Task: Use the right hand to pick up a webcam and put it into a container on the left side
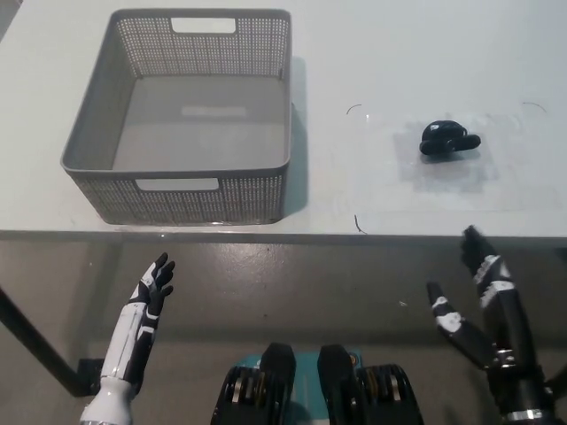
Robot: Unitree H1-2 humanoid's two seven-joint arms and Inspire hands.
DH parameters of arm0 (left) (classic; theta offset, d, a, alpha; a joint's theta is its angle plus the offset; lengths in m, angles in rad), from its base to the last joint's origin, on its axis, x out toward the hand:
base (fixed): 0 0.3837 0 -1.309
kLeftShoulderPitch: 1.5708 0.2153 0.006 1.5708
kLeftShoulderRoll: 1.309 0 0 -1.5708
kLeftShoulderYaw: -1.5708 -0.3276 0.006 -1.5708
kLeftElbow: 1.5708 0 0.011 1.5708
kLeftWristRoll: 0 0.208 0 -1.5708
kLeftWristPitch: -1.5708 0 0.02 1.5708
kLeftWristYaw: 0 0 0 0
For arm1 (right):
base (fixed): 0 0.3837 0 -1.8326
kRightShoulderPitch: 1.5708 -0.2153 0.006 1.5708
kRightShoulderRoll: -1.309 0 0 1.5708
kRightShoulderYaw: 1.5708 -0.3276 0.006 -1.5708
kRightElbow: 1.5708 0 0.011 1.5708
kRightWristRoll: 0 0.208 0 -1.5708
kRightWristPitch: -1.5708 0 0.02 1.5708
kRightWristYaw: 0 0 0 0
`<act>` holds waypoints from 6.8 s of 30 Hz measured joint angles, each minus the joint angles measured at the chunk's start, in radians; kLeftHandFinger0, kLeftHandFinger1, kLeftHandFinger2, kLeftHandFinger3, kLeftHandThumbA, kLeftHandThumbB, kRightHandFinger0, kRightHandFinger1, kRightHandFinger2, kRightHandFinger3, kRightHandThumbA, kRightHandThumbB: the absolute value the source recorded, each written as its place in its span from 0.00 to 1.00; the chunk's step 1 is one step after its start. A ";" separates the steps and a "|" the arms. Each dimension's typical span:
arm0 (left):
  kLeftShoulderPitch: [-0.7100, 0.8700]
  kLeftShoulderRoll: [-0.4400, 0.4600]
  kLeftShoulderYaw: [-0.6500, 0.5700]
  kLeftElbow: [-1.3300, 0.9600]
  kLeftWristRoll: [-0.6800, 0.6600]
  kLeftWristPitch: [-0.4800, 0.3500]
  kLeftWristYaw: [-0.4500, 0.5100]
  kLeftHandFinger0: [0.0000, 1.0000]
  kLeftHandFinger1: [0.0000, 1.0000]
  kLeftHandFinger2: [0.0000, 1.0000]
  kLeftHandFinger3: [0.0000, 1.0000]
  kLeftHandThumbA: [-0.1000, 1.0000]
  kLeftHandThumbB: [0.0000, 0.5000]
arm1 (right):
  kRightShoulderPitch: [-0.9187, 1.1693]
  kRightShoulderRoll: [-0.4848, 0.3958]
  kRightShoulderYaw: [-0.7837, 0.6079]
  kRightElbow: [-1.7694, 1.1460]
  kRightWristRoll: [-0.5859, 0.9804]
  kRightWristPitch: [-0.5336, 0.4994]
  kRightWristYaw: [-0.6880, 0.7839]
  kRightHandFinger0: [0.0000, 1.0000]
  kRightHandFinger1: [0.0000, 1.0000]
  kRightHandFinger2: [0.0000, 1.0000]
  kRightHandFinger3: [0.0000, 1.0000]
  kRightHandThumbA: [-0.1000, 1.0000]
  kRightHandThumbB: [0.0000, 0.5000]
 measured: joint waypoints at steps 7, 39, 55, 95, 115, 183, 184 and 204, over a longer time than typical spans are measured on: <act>0.026 -0.003 -0.020 -0.045 0.000 0.006 -0.009 1.00 1.00 1.00 1.00 1.00 0.23 | -0.080 -0.014 -0.078 -0.190 -0.115 0.057 -0.038 1.00 1.00 1.00 1.00 0.88 0.63; 0.100 0.000 -0.020 -0.042 -0.006 0.010 -0.020 1.00 1.00 1.00 1.00 1.00 0.27 | -1.001 -0.316 0.246 0.678 -0.455 0.442 0.133 1.00 1.00 1.00 1.00 0.84 1.00; 0.095 0.002 -0.008 -0.042 -0.006 0.009 -0.020 1.00 1.00 1.00 1.00 1.00 0.28 | -1.201 -0.296 0.444 1.177 -0.492 0.434 0.163 1.00 1.00 1.00 1.00 0.68 1.00; 0.047 0.006 -0.004 -0.026 -0.016 0.016 -0.024 1.00 1.00 1.00 1.00 1.00 0.20 | -1.235 -0.248 0.491 1.334 -0.459 0.411 0.353 1.00 1.00 1.00 1.00 0.68 1.00; 0.038 0.008 0.002 -0.016 -0.020 0.025 -0.024 1.00 1.00 1.00 1.00 1.00 0.22 | -1.235 -0.201 0.583 1.410 -0.495 0.412 0.363 1.00 1.00 1.00 1.00 0.65 1.00; 0.011 0.023 0.011 -0.007 -0.037 0.020 -0.047 1.00 1.00 1.00 1.00 1.00 0.12 | -1.235 -0.199 0.228 1.286 -0.357 0.084 -0.181 0.00 0.35 0.82 0.89 0.00 0.31; 0.011 0.024 0.010 -0.007 -0.037 0.020 -0.049 1.00 1.00 1.00 1.00 1.00 0.11 | -1.236 -0.188 0.228 1.254 -0.355 0.082 -0.180 0.00 0.36 0.81 0.91 0.00 0.31; 0.001 0.038 -0.016 0.016 -0.036 0.020 -0.063 1.00 1.00 1.00 1.00 1.00 0.30 | -1.388 0.100 0.296 1.248 -0.365 0.075 -0.178 0.00 0.39 0.84 0.87 0.00 0.34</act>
